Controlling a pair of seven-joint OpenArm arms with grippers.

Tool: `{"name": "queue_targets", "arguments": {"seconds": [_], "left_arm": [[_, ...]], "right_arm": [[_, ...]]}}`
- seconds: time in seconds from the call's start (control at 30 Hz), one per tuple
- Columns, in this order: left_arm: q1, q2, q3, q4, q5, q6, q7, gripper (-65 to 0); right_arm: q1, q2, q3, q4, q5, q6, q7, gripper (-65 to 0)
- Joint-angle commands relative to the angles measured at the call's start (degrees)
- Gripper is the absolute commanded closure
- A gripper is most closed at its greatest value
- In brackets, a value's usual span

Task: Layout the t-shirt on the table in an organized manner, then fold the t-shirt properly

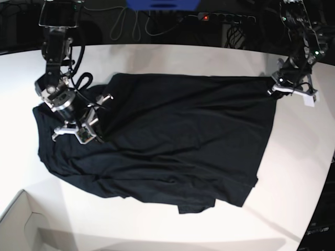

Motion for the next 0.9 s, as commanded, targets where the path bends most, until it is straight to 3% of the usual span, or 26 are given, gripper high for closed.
{"name": "queue_targets", "arguments": {"seconds": [0.0,0.23,0.43,0.53,0.87], "left_arm": [[-0.3,-0.9,-0.3,1.0,-0.6,0.2,-0.5,-4.8],[-0.1,-0.9,-0.2,1.0,-0.7,0.2,-0.5,-7.0],[0.1,-0.7,-0.2,-0.7,-0.7,-0.1,-0.5,-32.2],[0.2,-0.7,-0.2,-0.9,-0.7,-0.1,-0.5,-40.3],[-0.2,-0.8,-0.1,-5.6,-0.3,-0.2,-0.5,-42.3]], "right_arm": [[1.3,0.4,0.2,1.0,0.9,-0.3,1.8,0.0],[1.5,0.3,0.3,0.5,0.9,-0.3,1.8,0.0],[1.5,-0.3,0.4,-1.7,0.6,-0.3,1.9,0.0],[1.3,-0.3,0.5,-1.6,0.6,-0.3,1.8,0.0],[0.8,-0.3,0.6,-1.3,0.5,-0.3,1.8,0.0]]}}
